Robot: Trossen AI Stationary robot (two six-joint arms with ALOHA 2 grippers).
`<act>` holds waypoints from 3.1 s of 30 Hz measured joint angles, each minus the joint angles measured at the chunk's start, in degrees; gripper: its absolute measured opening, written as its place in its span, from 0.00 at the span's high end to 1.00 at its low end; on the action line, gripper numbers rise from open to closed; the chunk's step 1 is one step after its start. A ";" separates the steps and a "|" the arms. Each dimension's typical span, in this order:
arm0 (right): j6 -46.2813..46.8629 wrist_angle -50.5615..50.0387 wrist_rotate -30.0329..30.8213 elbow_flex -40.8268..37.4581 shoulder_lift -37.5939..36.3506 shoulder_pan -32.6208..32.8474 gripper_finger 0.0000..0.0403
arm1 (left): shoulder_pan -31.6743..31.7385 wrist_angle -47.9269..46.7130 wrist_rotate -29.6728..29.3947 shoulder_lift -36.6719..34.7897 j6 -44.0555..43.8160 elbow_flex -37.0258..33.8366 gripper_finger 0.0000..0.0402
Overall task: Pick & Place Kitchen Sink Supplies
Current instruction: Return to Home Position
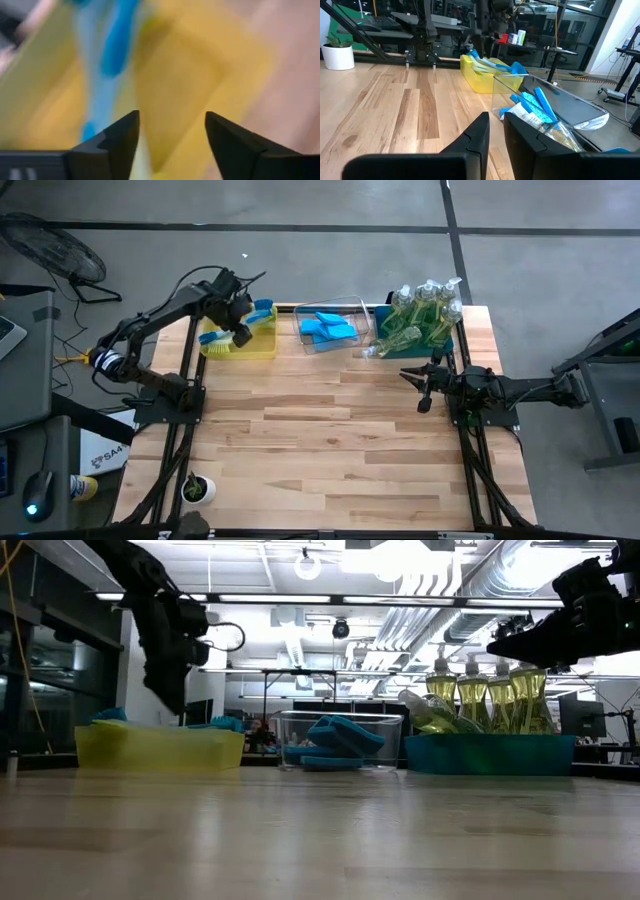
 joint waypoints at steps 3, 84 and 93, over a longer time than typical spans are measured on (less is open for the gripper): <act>-0.06 0.00 0.00 0.00 0.00 0.00 0.88 | -1.36 2.09 10.52 -1.34 -1.28 0.00 0.38; -0.10 0.15 0.02 0.00 -0.02 0.00 0.88 | -56.59 49.37 -6.55 -77.69 -21.59 -55.95 0.34; 0.03 0.15 0.02 0.00 -0.02 0.00 0.87 | -56.59 49.39 -6.42 -77.71 -21.59 -55.95 0.34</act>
